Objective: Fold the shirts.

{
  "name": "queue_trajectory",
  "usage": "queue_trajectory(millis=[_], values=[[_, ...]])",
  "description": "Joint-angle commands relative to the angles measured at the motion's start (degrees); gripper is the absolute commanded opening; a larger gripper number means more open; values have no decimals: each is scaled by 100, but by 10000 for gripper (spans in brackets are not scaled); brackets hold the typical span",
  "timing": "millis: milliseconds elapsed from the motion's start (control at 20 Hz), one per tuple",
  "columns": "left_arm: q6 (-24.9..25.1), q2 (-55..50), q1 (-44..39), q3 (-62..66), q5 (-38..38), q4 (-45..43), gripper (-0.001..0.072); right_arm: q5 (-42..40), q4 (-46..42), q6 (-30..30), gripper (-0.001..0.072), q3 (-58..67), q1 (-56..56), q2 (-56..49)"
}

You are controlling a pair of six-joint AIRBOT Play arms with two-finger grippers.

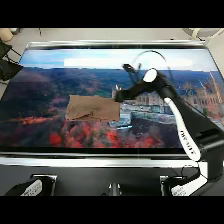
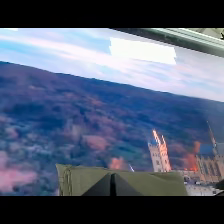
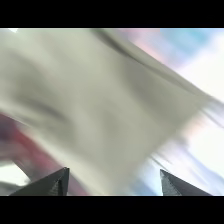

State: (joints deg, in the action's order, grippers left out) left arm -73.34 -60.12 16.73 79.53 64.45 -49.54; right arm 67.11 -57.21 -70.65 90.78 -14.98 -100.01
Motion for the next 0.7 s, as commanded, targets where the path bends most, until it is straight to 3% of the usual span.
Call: queue_trajectory(millis=[0,300,450,600,650], values=[[55,7,-4,-146,-59,0,23,575,-369,-466,615,-343,590,-79],[55,11,-4,-149,-22,20,23,-127,1818,-70,654,-398,188,-1106],[55,11,-4,-149,-33,33,23,-638,2094,-74,649,-398,-61,-1215],[210,11,-4,-149,-37,380,23,-824,2081,-232,619,-398,-269,-1261],[256,11,-4,-146,-37,483,24,-837,2081,-155,519,-396,-302,-1261]])
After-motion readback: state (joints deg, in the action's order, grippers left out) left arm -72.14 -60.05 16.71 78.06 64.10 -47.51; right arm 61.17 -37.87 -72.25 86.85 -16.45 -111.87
